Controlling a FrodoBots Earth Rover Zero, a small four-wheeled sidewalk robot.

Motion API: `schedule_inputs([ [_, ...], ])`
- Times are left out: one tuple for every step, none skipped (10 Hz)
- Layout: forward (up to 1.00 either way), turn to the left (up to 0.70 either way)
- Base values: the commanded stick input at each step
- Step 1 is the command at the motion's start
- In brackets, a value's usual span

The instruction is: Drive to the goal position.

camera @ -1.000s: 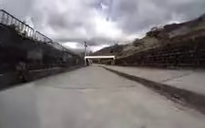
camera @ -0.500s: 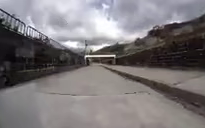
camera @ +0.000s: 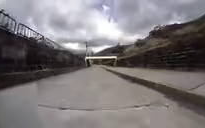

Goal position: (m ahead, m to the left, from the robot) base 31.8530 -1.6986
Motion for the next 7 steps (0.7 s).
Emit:
schedule_inputs([
  [1.0, 0.0],
  [1.0, 0.0],
  [1.0, 0.0],
  [1.0, 0.0],
  [1.0, 0.0],
  [1.0, 0.0],
  [1.0, 0.0],
])
